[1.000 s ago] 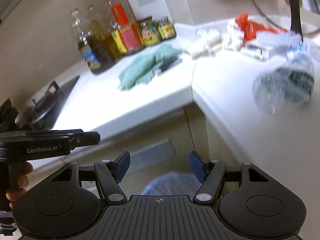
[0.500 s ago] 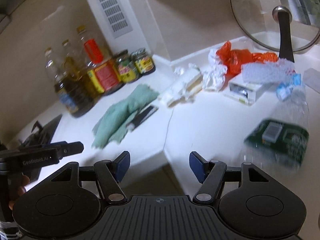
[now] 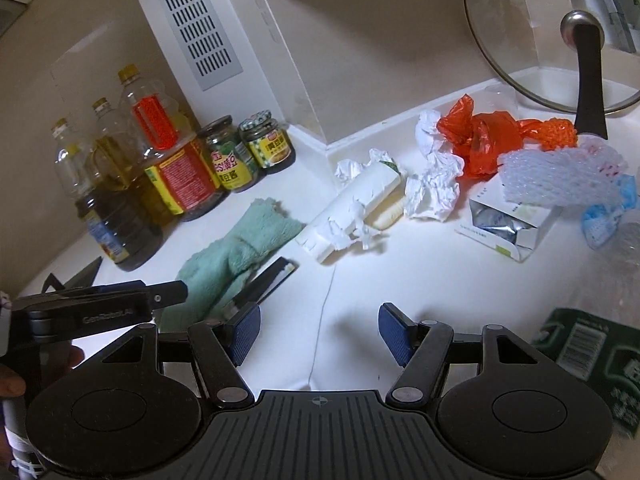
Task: Collect trash
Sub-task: 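Move both tools back to the counter toward the green towel and lighter, then grasp the green towel with the left tool while the right tool grasps the black lighter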
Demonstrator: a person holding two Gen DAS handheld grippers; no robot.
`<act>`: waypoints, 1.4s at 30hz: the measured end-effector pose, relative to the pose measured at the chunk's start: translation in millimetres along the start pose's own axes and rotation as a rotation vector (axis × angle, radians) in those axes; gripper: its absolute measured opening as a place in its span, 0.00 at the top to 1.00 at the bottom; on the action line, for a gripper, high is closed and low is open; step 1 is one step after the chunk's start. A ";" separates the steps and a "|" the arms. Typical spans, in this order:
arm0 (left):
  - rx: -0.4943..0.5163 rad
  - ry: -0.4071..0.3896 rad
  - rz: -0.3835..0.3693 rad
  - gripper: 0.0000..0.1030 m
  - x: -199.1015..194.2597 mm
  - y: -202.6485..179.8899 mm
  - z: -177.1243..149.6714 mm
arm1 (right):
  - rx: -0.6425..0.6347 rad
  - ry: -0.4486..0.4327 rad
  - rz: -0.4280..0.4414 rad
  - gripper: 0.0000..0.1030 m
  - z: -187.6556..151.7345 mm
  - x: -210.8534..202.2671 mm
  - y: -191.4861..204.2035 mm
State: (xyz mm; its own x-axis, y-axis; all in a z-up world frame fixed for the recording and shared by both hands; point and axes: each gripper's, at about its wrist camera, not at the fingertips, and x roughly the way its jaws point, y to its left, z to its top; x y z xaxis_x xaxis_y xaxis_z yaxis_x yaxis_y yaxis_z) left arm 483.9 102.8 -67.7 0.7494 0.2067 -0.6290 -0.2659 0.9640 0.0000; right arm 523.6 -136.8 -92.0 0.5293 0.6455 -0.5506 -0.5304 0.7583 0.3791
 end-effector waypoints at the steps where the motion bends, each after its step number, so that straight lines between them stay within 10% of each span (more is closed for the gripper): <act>1: 0.002 0.009 0.003 0.42 6.2 0.0 1.3 | 0.002 0.001 -0.001 0.36 2.0 3.6 -0.9; 14: 0.011 0.060 0.014 0.44 50.4 4.5 11.5 | 0.014 0.013 -0.015 0.36 13.3 25.4 -11.3; 22: 0.019 0.047 -0.006 0.90 51.0 9.4 12.0 | 0.007 0.018 -0.008 0.36 17.6 33.1 -9.8; 42: -0.169 -0.149 0.124 0.92 -45.1 81.2 26.8 | -0.089 0.080 0.062 0.49 11.4 88.4 47.6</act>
State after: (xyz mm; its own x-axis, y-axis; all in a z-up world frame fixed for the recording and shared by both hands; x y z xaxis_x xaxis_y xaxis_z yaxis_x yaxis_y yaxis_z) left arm 444.8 176.2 -18.5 0.7824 0.3562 -0.5108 -0.4497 0.8906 -0.0678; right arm 552.8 -42.7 -114.2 0.4413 0.6788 -0.5870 -0.6187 0.7039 0.3489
